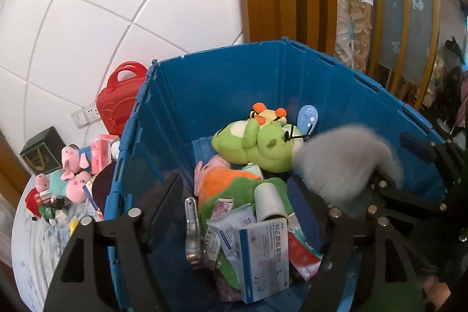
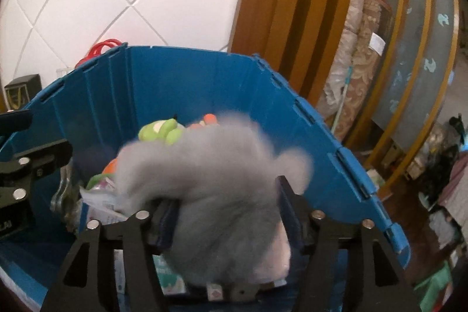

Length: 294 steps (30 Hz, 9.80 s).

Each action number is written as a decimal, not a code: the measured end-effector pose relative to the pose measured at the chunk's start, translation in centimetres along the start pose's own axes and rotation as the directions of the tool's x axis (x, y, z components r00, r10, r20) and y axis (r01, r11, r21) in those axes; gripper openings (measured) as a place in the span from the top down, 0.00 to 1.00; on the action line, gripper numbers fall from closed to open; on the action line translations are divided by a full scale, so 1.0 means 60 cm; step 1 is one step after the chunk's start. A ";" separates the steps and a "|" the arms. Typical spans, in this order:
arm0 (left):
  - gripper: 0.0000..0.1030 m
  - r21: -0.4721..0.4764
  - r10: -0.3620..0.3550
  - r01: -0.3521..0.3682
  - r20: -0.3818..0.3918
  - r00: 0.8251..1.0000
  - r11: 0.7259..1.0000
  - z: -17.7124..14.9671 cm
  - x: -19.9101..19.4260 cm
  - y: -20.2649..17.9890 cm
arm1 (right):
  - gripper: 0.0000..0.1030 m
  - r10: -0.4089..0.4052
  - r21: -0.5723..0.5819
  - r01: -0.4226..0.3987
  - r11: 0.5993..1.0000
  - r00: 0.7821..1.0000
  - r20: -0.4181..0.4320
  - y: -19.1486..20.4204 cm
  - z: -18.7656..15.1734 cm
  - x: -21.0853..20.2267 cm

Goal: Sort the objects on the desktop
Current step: 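Open both tools to drop the tongs and plush into the crate, then move both tools back toward the pile on the table, then grasp the yellow toy with the left tool while the right grasps the white-blue gel box, then carry the yellow toy and gel box over the blue crate with both tools, then open both tools to drop the yellow toy and gel box into the crate, then move both tools back toward the pile on the table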

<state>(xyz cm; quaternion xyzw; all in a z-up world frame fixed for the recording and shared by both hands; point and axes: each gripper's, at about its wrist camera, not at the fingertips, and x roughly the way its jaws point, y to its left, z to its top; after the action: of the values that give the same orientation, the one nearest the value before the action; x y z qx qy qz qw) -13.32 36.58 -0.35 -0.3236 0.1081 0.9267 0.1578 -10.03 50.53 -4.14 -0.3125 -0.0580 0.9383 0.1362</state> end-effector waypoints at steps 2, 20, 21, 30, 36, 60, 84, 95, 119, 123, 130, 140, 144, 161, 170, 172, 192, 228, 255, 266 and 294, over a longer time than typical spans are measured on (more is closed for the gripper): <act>0.27 -0.001 0.007 -0.007 0.009 1.000 1.000 -0.001 -0.007 0.001 | 0.11 -0.001 0.006 0.001 1.000 1.000 0.011 -0.003 -0.001 -0.007; 0.27 -0.143 0.073 -0.061 0.085 0.994 0.988 -0.038 -0.087 0.126 | 0.00 0.090 -0.016 -0.088 0.996 0.991 0.103 0.064 0.026 -0.096; 0.27 -0.149 0.076 -0.062 0.089 0.993 0.987 -0.040 -0.093 0.136 | 0.00 0.099 -0.022 -0.097 0.995 0.989 0.111 0.076 0.031 -0.104; 0.27 -0.222 0.134 -0.106 0.118 0.984 0.969 -0.088 -0.131 0.298 | 0.00 0.165 -0.086 -0.150 0.985 0.966 0.200 0.216 0.072 -0.182; 0.26 -0.232 0.162 -0.139 0.083 0.983 0.963 -0.141 -0.132 0.446 | 0.00 0.204 -0.117 -0.182 0.976 0.954 0.219 0.364 0.094 -0.219; 0.26 -0.316 0.176 -0.250 -0.244 0.954 0.915 -0.318 0.028 0.818 | 0.00 0.321 -0.207 -0.339 0.918 0.940 -0.115 0.755 0.079 -0.043; 0.26 -0.286 0.007 -0.171 -0.497 0.868 0.943 -0.399 0.329 0.815 | 0.00 0.364 -0.130 -0.453 0.882 0.830 -0.423 0.833 0.029 0.237; 0.35 -0.251 0.069 -0.226 -0.512 0.856 0.941 -0.387 0.406 0.848 | 0.31 0.510 -0.093 -0.583 0.807 0.767 -0.390 0.910 0.081 0.273; 0.47 -0.345 0.028 -0.224 -0.490 0.871 0.912 -0.365 0.422 0.901 | 0.46 0.463 -0.031 -0.556 0.831 0.722 -0.514 0.974 0.026 0.415; 0.47 -0.350 0.029 -0.215 -0.467 0.884 0.912 -0.349 0.418 0.895 | 0.61 0.471 -0.033 -0.566 0.824 0.716 -0.514 0.976 0.026 0.410; 0.48 -0.331 0.062 -0.205 -0.394 0.917 0.921 -0.310 0.359 0.881 | 0.62 0.503 -0.041 -0.588 0.808 0.724 -0.472 0.963 0.030 0.341; 0.71 -0.307 0.104 -0.176 -0.237 0.966 0.935 -0.272 0.237 0.846 | 0.62 0.526 -0.067 -0.575 0.816 0.785 -0.327 0.886 0.076 0.203; 0.71 -0.288 0.115 -0.158 -0.161 0.980 0.944 -0.254 0.172 0.816 | 0.62 0.526 -0.077 -0.559 0.825 0.811 -0.255 0.853 0.093 0.133; 0.71 -0.147 0.014 0.011 0.168 0.986 0.989 -0.159 -0.039 0.656 | 0.62 0.365 -0.025 -0.366 0.930 0.931 -0.007 0.675 0.118 -0.126; 0.71 -0.068 -0.017 0.044 0.362 0.932 0.997 -0.038 -0.126 0.467 | 0.62 0.245 0.089 -0.264 0.960 0.953 0.181 0.454 0.151 -0.208; 0.71 -0.052 -0.020 0.046 0.417 0.909 0.998 -0.008 -0.149 0.407 | 0.62 0.208 0.110 -0.237 0.965 0.951 0.228 0.385 0.156 -0.222; 0.71 -0.033 -0.091 0.102 0.232 0.968 0.994 0.059 -0.060 -0.006 | 0.62 0.052 0.105 -0.065 0.992 0.992 0.119 0.001 0.099 -0.068; 0.20 -0.052 -0.074 0.077 0.066 0.995 0.996 -0.018 -0.049 0.000 | 0.00 0.047 0.052 -0.047 0.998 0.999 0.008 -0.032 0.030 -0.045; 0.10 -0.210 0.120 -0.080 0.183 0.976 0.974 -0.139 -0.166 0.446 | 0.00 0.172 -0.055 -0.163 0.985 0.956 0.236 0.342 0.129 -0.233; 0.10 -0.303 0.188 -0.186 -0.024 0.982 0.935 -0.262 -0.122 0.752 | 0.00 0.255 -0.111 -0.244 0.963 0.963 0.091 0.632 0.126 -0.205; 0.10 -0.462 0.179 -0.330 -0.340 0.923 0.823 -0.443 0.014 1.065 | 0.00 0.494 -0.066 -0.536 0.842 0.814 -0.304 0.993 0.067 0.006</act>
<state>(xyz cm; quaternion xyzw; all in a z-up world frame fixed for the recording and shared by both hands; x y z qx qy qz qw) -22.06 -30.53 -14.99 -0.4647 -0.0775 0.8787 -0.0770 -25.80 -6.40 -12.71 -0.4528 -0.0212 0.8802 -0.1404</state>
